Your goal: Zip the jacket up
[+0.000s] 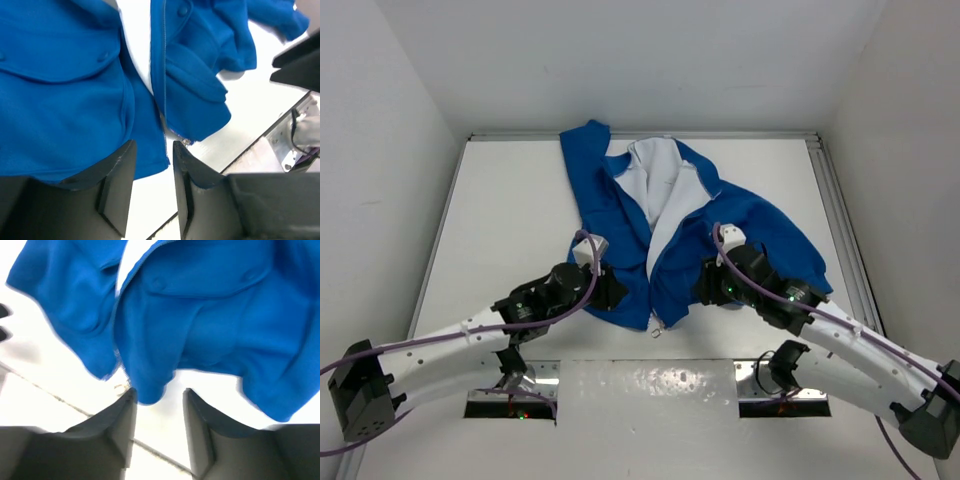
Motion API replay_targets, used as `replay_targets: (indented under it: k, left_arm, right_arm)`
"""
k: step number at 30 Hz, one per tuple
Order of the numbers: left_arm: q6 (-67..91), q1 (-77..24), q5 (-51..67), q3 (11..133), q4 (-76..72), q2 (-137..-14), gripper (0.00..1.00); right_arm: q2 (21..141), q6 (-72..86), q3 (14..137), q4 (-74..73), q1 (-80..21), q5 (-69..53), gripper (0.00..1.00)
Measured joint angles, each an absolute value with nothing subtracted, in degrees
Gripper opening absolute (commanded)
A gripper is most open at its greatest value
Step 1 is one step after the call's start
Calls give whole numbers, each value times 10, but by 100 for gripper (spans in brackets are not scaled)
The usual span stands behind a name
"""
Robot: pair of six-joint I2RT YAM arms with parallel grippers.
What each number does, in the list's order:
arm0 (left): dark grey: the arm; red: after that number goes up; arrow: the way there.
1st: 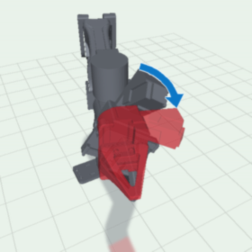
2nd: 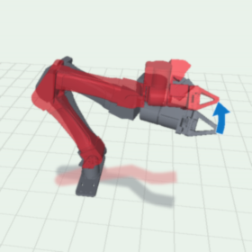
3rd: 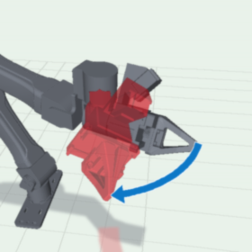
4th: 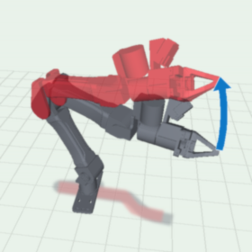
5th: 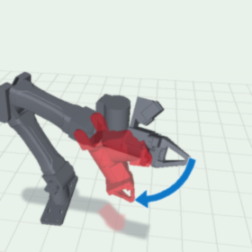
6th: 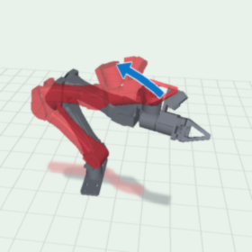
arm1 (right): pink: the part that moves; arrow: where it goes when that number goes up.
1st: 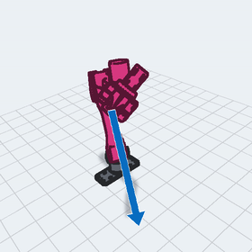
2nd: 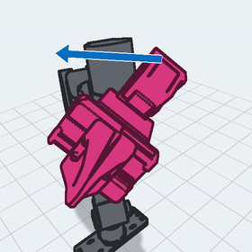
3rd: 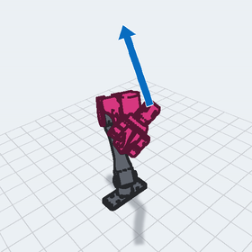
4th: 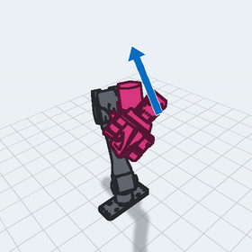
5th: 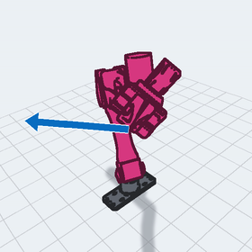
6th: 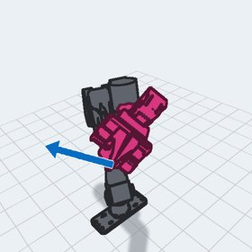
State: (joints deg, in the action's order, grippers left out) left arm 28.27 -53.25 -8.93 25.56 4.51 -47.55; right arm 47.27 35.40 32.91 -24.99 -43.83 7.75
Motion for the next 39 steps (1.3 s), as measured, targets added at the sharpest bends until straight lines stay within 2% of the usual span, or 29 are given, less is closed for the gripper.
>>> replay_targets:
  k: [1,2,3,5,11,13,14,16,20,24,27,32,33,35,39]
  left_arm:
    - [283,-533,-87,256,46,-480,28]
    - [282,-533,-84,256,47,-488,24]
    - [281,-533,-83,256,48,-496,13]
    - [278,-533,-81,257,50,-519,2]
    - [272,-533,-77,260,58,-609,0]
    - [270,-533,-77,261,58,-629,10]
    - [269,-533,-77,263,58,-639,19]
    - [266,-533,-76,269,58,-658,27]
    - [264,-537,-79,271,47,-687,34]
    - [260,-541,-82,274,40,-710,35]
    - [258,-545,-82,283,38,-736,36]
    - [253,-584,-100,313,34,-771,45]
    - [252,-588,-104,318,32,-778,50]
    - [252,-600,-129,335,30,-805,55]
    - [252,-616,-182,348,18,-856,58]
  right_arm:
    - [470,354,329,-252,-444,74,23]
    - [470,357,329,-254,-451,72,9]
    - [470,354,328,-254,-457,72,5]
    - [472,355,322,-246,-467,64,0]
    - [511,360,293,-193,-498,40,0]
    - [526,361,288,-183,-505,38,0]
    - [529,362,287,-179,-507,39,0]
    - [528,368,279,-161,-509,44,0]
    - [521,381,253,-118,-509,47,4]
    - [543,391,243,-100,-509,43,9]
    - [555,394,239,-88,-513,42,19]
    - [554,398,236,-79,-515,43,36]
    - [553,398,236,-79,-515,45,41]
    - [544,398,233,-78,-515,50,42]
    - [507,400,220,-82,-515,60,46]
